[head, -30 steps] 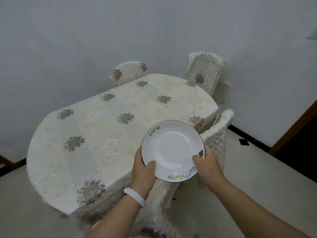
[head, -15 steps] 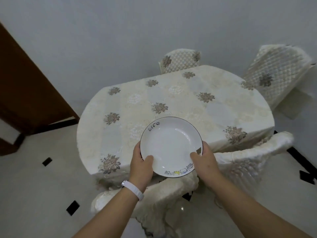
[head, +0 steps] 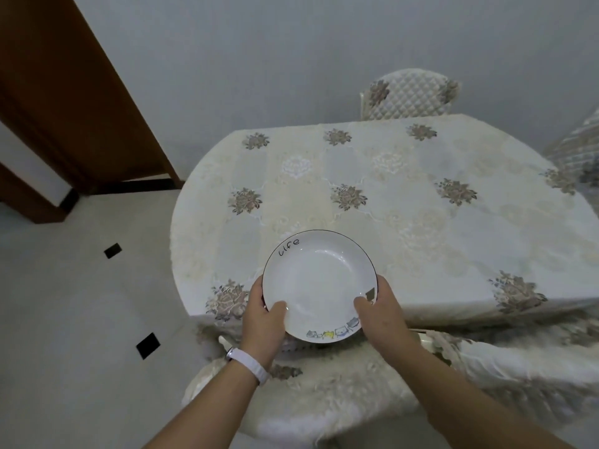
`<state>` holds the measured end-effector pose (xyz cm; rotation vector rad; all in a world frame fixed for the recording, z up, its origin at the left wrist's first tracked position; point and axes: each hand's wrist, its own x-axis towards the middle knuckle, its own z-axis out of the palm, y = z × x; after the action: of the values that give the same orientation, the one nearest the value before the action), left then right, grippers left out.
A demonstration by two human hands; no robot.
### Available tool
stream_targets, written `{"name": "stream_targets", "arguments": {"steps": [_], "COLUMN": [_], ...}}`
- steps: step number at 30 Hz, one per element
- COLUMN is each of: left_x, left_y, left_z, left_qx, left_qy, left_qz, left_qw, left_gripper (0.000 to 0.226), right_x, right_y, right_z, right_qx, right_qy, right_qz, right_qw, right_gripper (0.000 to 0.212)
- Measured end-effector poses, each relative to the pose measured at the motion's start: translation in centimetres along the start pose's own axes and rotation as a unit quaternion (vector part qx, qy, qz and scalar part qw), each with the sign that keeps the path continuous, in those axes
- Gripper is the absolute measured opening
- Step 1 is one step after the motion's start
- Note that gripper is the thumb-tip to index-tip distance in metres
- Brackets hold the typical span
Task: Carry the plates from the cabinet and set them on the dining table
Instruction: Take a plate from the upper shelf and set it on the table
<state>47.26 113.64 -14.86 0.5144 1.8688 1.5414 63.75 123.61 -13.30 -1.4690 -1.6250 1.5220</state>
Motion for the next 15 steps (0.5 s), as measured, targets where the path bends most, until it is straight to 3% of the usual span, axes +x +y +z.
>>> {"name": "stream_targets", "arguments": {"steps": [8,15], "left_x": [7.0,10.6], "left_y": [-2.3,-4.3], "left_z": [-1.0,-1.1], "left_qx": [0.02,0.076], "left_qy": [-0.034,-0.056], "left_qz": [-0.025,-0.055], "left_qw": [0.999,0.994], "left_gripper": [0.052,0.051], "right_x": [6.0,9.3], "right_y": [0.0,0.7], "right_z": [4.1,5.4], "right_qx": [-0.039,-0.133], "right_qy": [-0.001,0.009], "right_qz": [0.035,0.033], "right_qw": [0.999,0.991], "right_gripper": [0.039,0.022]}}
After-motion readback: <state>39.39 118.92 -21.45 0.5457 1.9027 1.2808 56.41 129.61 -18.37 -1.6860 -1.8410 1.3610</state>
